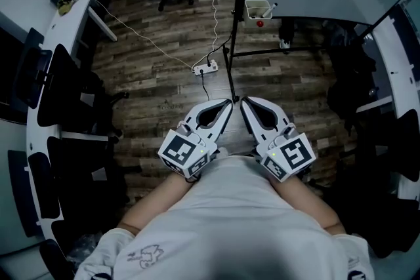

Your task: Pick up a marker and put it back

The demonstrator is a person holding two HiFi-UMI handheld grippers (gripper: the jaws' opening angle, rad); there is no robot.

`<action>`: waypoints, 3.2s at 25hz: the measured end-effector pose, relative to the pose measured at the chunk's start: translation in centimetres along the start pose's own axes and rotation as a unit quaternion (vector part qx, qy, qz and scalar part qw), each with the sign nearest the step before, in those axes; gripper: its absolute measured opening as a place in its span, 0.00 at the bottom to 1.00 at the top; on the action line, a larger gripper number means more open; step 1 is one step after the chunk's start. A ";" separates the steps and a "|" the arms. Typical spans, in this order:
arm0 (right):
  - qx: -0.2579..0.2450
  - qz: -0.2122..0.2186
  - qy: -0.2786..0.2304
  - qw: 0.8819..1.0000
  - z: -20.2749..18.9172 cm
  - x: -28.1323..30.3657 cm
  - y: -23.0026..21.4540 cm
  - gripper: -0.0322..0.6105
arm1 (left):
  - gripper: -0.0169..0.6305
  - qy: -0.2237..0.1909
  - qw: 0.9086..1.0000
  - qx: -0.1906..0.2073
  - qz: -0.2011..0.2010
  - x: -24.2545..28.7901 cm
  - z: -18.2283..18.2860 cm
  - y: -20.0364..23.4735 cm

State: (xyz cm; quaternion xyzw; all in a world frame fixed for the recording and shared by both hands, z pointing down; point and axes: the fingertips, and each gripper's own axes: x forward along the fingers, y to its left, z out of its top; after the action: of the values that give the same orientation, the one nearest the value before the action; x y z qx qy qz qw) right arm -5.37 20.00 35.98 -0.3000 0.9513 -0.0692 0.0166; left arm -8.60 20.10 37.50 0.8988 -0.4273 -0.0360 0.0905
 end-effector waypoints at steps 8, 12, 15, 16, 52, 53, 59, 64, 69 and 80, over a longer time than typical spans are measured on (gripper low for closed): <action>0.006 -0.003 0.003 1.000 -0.4 3.1 -0.4 0.07 | 0.03 0.003 1.000 -0.004 0.000 -0.3 0.0 3.0; 0.000 -0.002 0.000 1.000 -0.1 4.0 -1.0 0.07 | 0.03 0.001 1.000 0.000 -0.002 0.4 0.5 3.8; -0.004 0.001 0.000 1.000 -0.1 4.8 -1.7 0.07 | 0.03 0.000 1.000 0.001 -0.003 1.1 0.7 4.5; -0.003 0.002 0.000 1.000 -0.1 5.1 -1.9 0.07 | 0.03 0.000 1.000 0.001 -0.003 1.3 0.8 4.6; 0.012 0.017 0.018 1.000 2.5 11.2 -30.5 0.07 | 0.03 -0.001 0.999 -0.015 0.045 27.5 1.7 13.3; -0.003 0.013 0.021 1.000 2.4 11.1 -31.2 0.07 | 0.03 0.001 0.999 -0.020 0.043 28.2 1.5 13.3; -0.075 -0.001 0.023 0.997 3.2 10.5 -33.1 0.07 | 0.03 0.011 0.999 -0.019 0.034 31.6 1.4 13.5; -0.074 -0.021 0.026 0.997 3.1 10.4 -34.6 0.07 | 0.03 0.018 0.999 -0.028 0.004 34.2 1.5 13.8; -0.043 -0.062 0.017 0.997 3.9 10.0 -37.4 0.07 | 0.03 0.023 0.999 -0.018 -0.031 36.6 2.0 14.0; 0.009 -0.145 0.016 0.989 3.5 12.5 -41.8 0.07 | 0.03 0.033 0.994 -0.002 -0.108 40.3 2.2 17.4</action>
State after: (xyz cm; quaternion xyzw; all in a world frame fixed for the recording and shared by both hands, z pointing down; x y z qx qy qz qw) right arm 8.40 -21.49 38.58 -0.4337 0.8971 -0.0840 -0.0065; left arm 3.28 -22.15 39.26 0.9403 -0.3243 -0.0167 0.1018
